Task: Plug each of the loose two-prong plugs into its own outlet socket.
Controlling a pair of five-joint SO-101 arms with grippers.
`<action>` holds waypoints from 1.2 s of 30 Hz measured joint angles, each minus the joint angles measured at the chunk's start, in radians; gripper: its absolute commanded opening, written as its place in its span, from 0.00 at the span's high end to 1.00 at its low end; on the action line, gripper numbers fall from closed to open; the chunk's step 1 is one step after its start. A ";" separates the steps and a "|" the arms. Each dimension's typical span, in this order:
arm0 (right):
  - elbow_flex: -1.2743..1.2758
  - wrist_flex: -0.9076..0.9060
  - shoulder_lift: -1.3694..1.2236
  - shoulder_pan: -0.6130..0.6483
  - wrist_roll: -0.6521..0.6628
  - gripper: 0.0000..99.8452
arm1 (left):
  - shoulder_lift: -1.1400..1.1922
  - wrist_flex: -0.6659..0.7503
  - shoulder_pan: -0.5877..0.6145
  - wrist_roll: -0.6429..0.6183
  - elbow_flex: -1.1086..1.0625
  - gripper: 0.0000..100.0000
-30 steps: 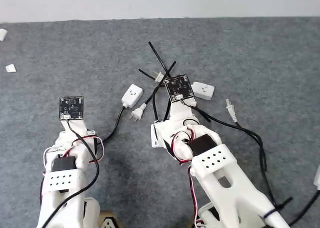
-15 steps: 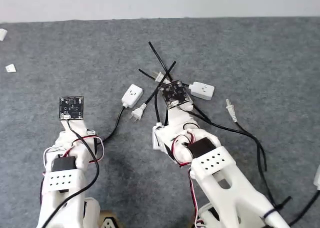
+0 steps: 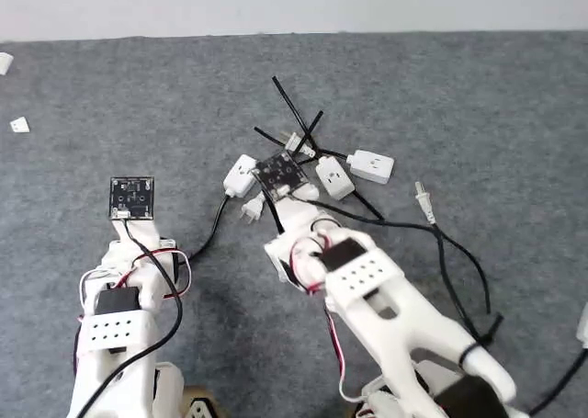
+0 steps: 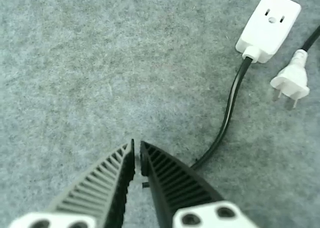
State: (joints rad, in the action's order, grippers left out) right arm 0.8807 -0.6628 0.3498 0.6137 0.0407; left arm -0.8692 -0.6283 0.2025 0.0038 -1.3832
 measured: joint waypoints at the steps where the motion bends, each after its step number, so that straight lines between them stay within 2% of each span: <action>1: -0.021 -0.015 -0.017 0.000 0.002 0.99 | 0.000 0.000 0.006 0.002 0.000 0.99; 9: -0.115 -0.110 -0.097 0.000 0.006 0.98 | 0.000 0.000 0.017 0.002 0.000 0.99; 13: -0.130 -0.121 -0.117 0.000 0.006 0.84 | 0.000 0.000 0.017 0.002 0.000 0.99; 17: -0.103 -0.138 -0.157 0.052 -0.006 0.71 | 0.000 0.000 0.017 0.002 0.000 0.99; 25: -0.104 -0.138 -0.163 0.164 -0.029 0.70 | 0.000 0.000 0.017 0.002 0.000 0.99; 36: -0.152 -0.160 -0.275 0.143 -0.029 0.71 | 0.000 0.000 0.017 0.002 0.000 0.99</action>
State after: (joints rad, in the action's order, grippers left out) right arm 0.7288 -0.8224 0.0752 0.7564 0.0115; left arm -0.8692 -0.6283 0.2194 0.0054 -1.3832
